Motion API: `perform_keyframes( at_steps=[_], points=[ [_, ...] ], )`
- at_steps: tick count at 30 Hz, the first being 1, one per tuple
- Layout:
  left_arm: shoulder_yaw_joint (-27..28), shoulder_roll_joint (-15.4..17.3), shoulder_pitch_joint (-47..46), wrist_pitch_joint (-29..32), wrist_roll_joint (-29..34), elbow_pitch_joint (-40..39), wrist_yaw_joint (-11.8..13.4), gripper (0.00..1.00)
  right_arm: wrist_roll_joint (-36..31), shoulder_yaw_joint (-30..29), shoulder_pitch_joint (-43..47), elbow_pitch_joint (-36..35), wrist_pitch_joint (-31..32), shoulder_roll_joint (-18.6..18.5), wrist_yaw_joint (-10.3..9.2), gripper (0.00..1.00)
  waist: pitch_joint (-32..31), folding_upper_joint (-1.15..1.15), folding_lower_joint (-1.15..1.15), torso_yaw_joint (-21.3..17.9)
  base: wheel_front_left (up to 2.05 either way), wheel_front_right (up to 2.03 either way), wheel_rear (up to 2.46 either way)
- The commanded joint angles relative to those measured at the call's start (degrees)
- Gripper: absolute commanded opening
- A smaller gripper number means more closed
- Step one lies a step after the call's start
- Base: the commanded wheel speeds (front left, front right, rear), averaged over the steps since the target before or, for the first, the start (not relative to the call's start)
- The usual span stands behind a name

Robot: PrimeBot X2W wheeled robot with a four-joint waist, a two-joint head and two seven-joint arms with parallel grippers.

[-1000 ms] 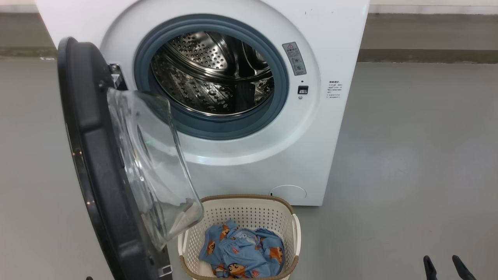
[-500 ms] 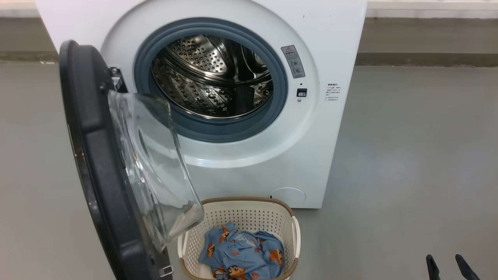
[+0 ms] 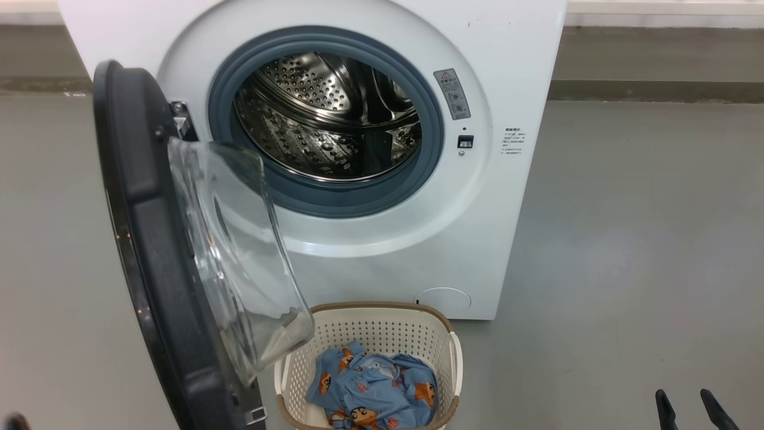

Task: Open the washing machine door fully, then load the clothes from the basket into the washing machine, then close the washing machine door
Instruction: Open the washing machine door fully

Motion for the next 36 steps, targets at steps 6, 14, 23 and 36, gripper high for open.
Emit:
perform_keyframes(
  at_steps=[6, 14, 23, 36],
  points=[
    [1.5, 0.4, -4.9, -0.4, 2.6, -18.4, 3.1, 0.0, -0.6, 0.5, -0.8, -1.5, -0.7, -1.2, 0.09, 1.0, 0.0, 0.0, 0.0, 1.1, 0.0, 0.0, 0.0],
    [-12.3, 0.4, -9.0, 0.9, 8.2, -35.9, 0.5, 0.0, -0.5, 0.8, -1.2, -1.3, -0.7, -1.2, 0.09, 1.0, -0.1, 0.0, 0.0, 2.3, 0.0, 0.0, 0.0],
    [-32.9, 0.4, -12.1, 9.8, 5.0, -29.3, 0.1, 0.0, -0.4, 2.1, -1.6, -0.8, -0.7, -0.8, 0.09, 1.0, 0.2, 0.0, 0.0, 2.1, 0.0, 0.0, 0.0],
    [-31.4, 0.4, -11.5, 9.7, 1.5, -11.3, 6.5, 0.0, 0.1, 2.1, -1.2, -0.6, -0.7, -1.1, 0.09, 1.0, 1.2, 0.0, 0.0, 1.4, 0.0, 0.0, 0.0]
  ],
)
